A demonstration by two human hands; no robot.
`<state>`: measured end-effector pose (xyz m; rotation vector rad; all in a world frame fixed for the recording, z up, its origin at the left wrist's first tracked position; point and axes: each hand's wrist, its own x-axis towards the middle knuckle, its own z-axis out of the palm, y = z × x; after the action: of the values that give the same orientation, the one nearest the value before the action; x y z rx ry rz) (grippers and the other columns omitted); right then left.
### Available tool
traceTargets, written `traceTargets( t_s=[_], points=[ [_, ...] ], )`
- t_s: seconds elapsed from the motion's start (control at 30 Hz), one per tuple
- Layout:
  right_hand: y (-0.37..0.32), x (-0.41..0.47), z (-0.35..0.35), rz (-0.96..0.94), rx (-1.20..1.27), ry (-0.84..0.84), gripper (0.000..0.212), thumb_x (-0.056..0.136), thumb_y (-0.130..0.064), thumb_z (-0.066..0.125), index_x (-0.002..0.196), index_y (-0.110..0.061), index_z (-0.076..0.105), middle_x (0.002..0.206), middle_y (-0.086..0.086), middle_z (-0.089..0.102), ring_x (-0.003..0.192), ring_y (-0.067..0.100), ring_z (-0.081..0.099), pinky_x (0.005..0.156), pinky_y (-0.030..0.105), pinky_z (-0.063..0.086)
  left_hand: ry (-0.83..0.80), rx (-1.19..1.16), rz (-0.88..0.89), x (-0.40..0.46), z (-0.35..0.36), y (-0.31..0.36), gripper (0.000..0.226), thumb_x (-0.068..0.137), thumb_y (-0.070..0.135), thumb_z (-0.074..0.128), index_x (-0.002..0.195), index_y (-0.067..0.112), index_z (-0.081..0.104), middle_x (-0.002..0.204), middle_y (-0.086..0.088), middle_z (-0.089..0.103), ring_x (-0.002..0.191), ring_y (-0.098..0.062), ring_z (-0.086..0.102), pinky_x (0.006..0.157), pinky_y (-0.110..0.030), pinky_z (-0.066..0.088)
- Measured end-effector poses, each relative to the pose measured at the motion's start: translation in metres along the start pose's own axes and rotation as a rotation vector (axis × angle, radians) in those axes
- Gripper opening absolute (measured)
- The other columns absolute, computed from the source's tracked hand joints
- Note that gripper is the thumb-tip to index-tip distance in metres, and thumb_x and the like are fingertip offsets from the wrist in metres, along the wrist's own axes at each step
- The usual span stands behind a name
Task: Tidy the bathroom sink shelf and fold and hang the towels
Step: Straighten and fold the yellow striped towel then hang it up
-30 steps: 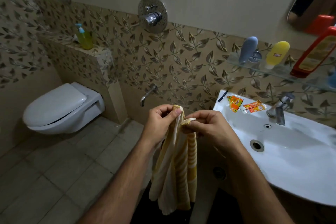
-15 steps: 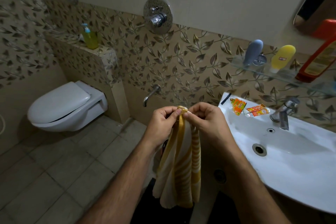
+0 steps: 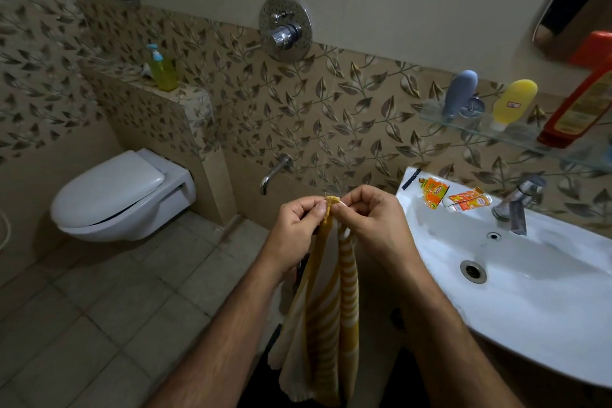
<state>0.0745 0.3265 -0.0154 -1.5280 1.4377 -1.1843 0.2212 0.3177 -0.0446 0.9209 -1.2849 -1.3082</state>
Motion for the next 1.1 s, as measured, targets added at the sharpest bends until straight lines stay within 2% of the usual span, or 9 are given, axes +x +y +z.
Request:
traceTargets(
  t_s=[0.1, 0.2, 0.3, 0.4, 0.53, 0.6, 0.7, 0.83, 1.1],
  points=[
    [0.002, 0.001, 0.001, -0.013, -0.009, 0.023, 0.011, 0.082, -0.02, 0.075, 0.075, -0.018, 0.067, 0.067, 0.006, 0.07, 0.062, 0.022, 0.066, 0.064, 0.045, 0.056, -0.012, -0.043, 0.025, -0.002, 0.001, 0.007, 0.027, 0.1, 0.014, 0.049, 0.095, 0.018, 0.075, 0.09, -0.006, 0.075, 0.086, -0.014, 0.069, 0.075, -0.023, 0.054],
    [0.001, 0.0, 0.004, -0.031, -0.028, 0.015, 0.012, 0.083, -0.024, 0.075, 0.078, -0.018, 0.066, 0.068, 0.006, 0.071, 0.068, 0.026, 0.069, 0.067, 0.049, 0.058, -0.018, 0.048, 0.122, -0.001, 0.0, 0.008, 0.012, 0.091, 0.026, 0.064, 0.091, 0.019, 0.074, 0.087, 0.001, 0.074, 0.086, -0.009, 0.069, 0.074, -0.02, 0.053],
    [0.001, -0.001, 0.006, -0.048, -0.004, -0.025, 0.015, 0.083, -0.027, 0.075, 0.084, -0.021, 0.061, 0.068, 0.004, 0.07, 0.066, 0.024, 0.068, 0.065, 0.046, 0.056, -0.006, 0.121, 0.176, 0.003, -0.003, 0.006, 0.01, 0.09, 0.012, 0.065, 0.084, 0.016, 0.072, 0.08, 0.006, 0.072, 0.081, -0.004, 0.066, 0.074, -0.018, 0.051],
    [-0.002, 0.003, 0.002, -0.004, 0.107, -0.185, 0.025, 0.086, -0.023, 0.074, 0.105, -0.025, 0.058, 0.066, 0.007, 0.068, 0.064, 0.017, 0.063, 0.063, 0.038, 0.05, -0.149, 0.196, 0.133, 0.009, -0.018, 0.018, 0.012, 0.09, 0.017, 0.062, 0.087, 0.008, 0.07, 0.084, -0.002, 0.071, 0.084, -0.012, 0.066, 0.079, -0.024, 0.052],
    [-0.002, 0.009, -0.001, 0.098, 0.382, -0.514, 0.037, 0.085, -0.016, 0.067, 0.121, -0.016, 0.059, 0.082, 0.013, 0.072, 0.077, 0.016, 0.071, 0.069, 0.027, 0.056, -0.313, 0.318, 0.087, 0.018, -0.032, 0.039, 0.017, 0.092, 0.02, 0.059, 0.088, 0.005, 0.067, 0.084, -0.007, 0.067, 0.081, -0.012, 0.062, 0.076, -0.024, 0.051],
    [0.002, 0.007, 0.003, 0.123, 0.451, -0.574, 0.033, 0.085, -0.007, 0.066, 0.117, -0.007, 0.061, 0.087, 0.014, 0.072, 0.078, 0.017, 0.071, 0.071, 0.026, 0.057, -0.272, 0.336, 0.096, 0.02, -0.036, 0.049, 0.018, 0.093, 0.021, 0.059, 0.087, 0.005, 0.066, 0.079, -0.003, 0.064, 0.075, -0.01, 0.059, 0.07, -0.02, 0.048],
    [0.012, 0.003, 0.008, 0.134, 0.388, -0.476, 0.02, 0.089, -0.014, 0.066, 0.104, -0.001, 0.066, 0.091, 0.017, 0.073, 0.084, 0.023, 0.072, 0.074, 0.03, 0.058, -0.237, 0.547, 0.145, 0.024, -0.044, 0.062, 0.013, 0.093, 0.019, 0.061, 0.087, 0.009, 0.068, 0.079, 0.004, 0.065, 0.073, -0.004, 0.06, 0.067, -0.017, 0.048],
    [0.012, -0.002, 0.014, 0.134, 0.459, -0.457, 0.028, 0.083, -0.019, 0.071, 0.105, -0.002, 0.067, 0.095, 0.019, 0.075, 0.094, 0.032, 0.073, 0.083, 0.041, 0.059, -0.095, 0.838, 0.353, 0.03, -0.04, 0.063, 0.016, 0.094, 0.02, 0.061, 0.085, 0.008, 0.066, 0.077, 0.004, 0.062, 0.072, -0.005, 0.055, 0.063, -0.011, 0.041],
    [0.015, -0.007, 0.023, 0.155, 0.292, -0.519, 0.031, 0.096, -0.032, 0.056, 0.113, -0.009, 0.068, 0.108, 0.006, 0.074, 0.103, 0.02, 0.071, 0.094, 0.042, 0.055, 0.011, 0.886, 0.516, 0.036, -0.042, 0.077, 0.027, 0.096, 0.029, 0.057, 0.086, 0.005, 0.064, 0.074, -0.006, 0.061, 0.068, -0.014, 0.055, 0.061, -0.027, 0.047]
  ],
)
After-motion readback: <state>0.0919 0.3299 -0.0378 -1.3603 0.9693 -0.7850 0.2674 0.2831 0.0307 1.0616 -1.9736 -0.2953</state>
